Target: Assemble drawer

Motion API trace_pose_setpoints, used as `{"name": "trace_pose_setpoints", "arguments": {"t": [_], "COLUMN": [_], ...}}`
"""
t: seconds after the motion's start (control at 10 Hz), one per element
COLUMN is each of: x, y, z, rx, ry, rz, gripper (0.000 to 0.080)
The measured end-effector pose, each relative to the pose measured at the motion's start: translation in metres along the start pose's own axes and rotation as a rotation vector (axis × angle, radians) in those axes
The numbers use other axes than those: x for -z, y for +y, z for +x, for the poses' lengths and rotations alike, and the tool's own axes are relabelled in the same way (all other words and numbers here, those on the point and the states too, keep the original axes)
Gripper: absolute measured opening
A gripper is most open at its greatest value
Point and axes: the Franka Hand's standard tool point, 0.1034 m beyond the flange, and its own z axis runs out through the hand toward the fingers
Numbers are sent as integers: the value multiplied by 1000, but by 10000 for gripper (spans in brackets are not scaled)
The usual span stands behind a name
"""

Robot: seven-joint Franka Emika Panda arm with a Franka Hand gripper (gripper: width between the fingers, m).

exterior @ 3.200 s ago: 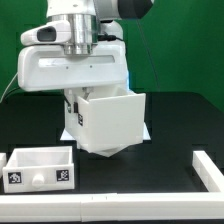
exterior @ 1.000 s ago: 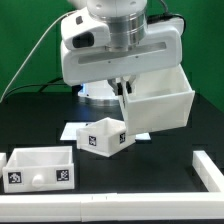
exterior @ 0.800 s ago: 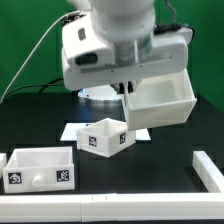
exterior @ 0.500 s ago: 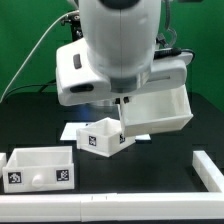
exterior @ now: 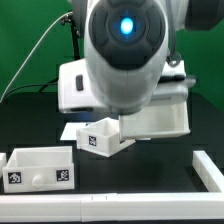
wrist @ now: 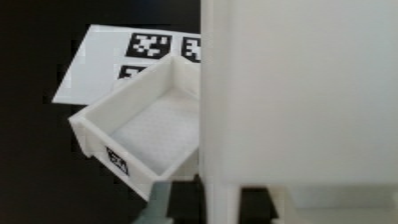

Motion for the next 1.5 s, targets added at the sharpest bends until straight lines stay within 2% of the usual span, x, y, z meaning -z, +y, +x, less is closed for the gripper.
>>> {"name": "trace_pose_setpoints", "arguments": {"t": [0.1,0.2,0.4,0.7,0.9,1.3,1.5], "x": [1,-3,-2,-4,-3,-2,-2], "y": [3,2,-1,-10,-16,-15,-15], "z": [10,12,12,26,29,32,32], "rx": [-37,-87,-110,-100,-78,-64,-64], "ry": [2,-19,-9,40,54,71,70], "rz": [1,2,0,-9,-17,-16,-16], "gripper": [68,68,68,68,68,67,408]}}
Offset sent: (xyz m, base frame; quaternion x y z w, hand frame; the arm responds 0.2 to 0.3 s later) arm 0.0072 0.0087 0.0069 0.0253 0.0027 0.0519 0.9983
